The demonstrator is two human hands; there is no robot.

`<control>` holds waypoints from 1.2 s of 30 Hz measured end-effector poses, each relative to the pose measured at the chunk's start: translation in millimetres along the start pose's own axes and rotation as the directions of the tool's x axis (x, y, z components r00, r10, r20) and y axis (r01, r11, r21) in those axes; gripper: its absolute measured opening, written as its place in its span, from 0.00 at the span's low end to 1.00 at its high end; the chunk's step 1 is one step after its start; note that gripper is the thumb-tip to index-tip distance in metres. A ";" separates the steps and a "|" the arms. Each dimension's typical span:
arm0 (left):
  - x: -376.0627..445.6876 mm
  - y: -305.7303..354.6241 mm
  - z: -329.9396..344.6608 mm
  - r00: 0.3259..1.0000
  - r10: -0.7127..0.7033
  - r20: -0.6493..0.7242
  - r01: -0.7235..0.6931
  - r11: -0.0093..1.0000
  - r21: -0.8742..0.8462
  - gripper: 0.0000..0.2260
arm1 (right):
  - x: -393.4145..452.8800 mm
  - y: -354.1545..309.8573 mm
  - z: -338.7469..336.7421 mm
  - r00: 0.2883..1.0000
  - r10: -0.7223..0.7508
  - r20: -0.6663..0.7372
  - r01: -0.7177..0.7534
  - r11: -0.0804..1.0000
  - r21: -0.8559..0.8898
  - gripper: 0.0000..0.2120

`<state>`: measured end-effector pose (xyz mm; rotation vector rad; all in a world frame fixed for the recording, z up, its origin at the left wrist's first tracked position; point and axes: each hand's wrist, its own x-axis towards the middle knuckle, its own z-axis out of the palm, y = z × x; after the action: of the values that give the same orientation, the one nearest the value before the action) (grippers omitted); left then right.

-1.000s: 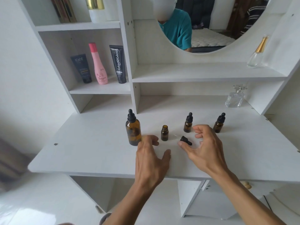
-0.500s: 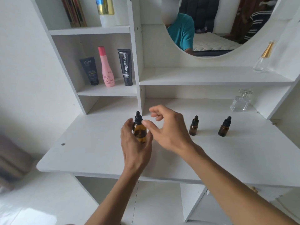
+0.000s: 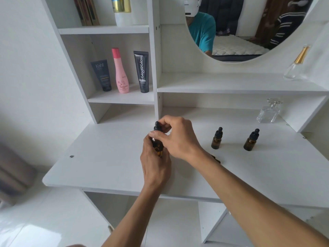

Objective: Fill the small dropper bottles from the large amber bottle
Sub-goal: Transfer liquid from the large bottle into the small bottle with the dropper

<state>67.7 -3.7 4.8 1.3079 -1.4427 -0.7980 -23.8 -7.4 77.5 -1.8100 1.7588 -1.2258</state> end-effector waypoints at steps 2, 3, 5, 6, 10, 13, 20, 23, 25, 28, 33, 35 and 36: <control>-0.2 0.6 -0.3 1.000 -0.004 0.010 0.004 1.000 -0.006 0.17 | 1.7 0.1 -1.9 0.999 -0.004 0.036 0.004 1.000 -0.008 0.08; -0.4 0.9 -0.6 1.000 -0.006 0.012 0.006 1.000 -0.008 0.18 | 2.3 0.3 -3.0 0.998 -0.006 0.057 0.007 1.000 -0.010 0.08; -0.5 1.6 -1.2 1.000 -0.002 0.016 0.002 1.000 -0.009 0.18 | 3.2 0.6 -5.4 0.996 -0.008 0.088 0.010 1.000 -0.015 0.09; -0.5 1.7 -1.4 1.000 0.003 0.018 -0.003 1.000 -0.009 0.17 | 3.5 0.4 -6.1 0.996 -0.010 0.092 0.012 1.000 -0.017 0.09; -0.3 2.0 -1.3 1.000 0.012 0.020 -0.012 1.000 -0.003 0.13 | 6.5 0.1 -4.9 0.999 -0.028 0.042 0.029 0.999 -0.037 0.13; -0.1 3.5 -1.5 1.000 0.010 0.021 -0.010 1.000 0.004 0.15 | 9.3 -0.8 -7.0 0.998 -0.024 0.053 0.025 1.000 -0.012 0.10; -0.1 3.1 -1.3 1.000 0.018 0.020 -0.018 1.000 -0.004 0.13 | 9.5 -4.2 -11.8 0.995 -0.037 0.091 0.038 0.999 -0.014 0.14; -0.3 4.1 -1.5 1.000 0.013 0.019 -0.013 1.000 -0.006 0.14 | 10.5 -4.5 -11.1 0.997 -0.033 0.067 0.032 0.999 0.006 0.13; -0.7 5.5 -2.0 1.000 0.012 0.021 -0.012 1.000 -0.018 0.14 | 11.7 -4.3 -12.5 0.994 -0.028 0.107 0.029 1.000 -0.006 0.13; -0.5 5.4 -1.8 1.000 0.013 0.020 -0.012 1.000 -0.023 0.14 | 11.9 -5.8 -15.5 0.989 -0.029 0.144 0.031 0.999 -0.013 0.14; 0.6 2.5 -0.5 1.000 0.012 0.022 -0.011 1.000 -0.017 0.17 | 12.0 -8.2 -14.4 0.995 -0.041 0.095 0.044 0.999 -0.024 0.14; 0.4 2.4 -0.8 1.000 0.013 0.024 -0.013 1.000 -0.028 0.17 | 13.1 -6.8 -14.2 0.993 -0.031 0.118 0.034 0.999 -0.025 0.13; 0.3 2.3 -1.2 1.000 0.013 0.025 -0.012 0.999 -0.033 0.17 | 13.3 -6.6 -14.2 0.991 -0.031 0.129 0.035 0.999 -0.027 0.14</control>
<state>68.1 -3.4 7.4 1.2671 -1.4499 -0.8296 -32.0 -14.0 95.1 -1.8973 1.6911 -1.0754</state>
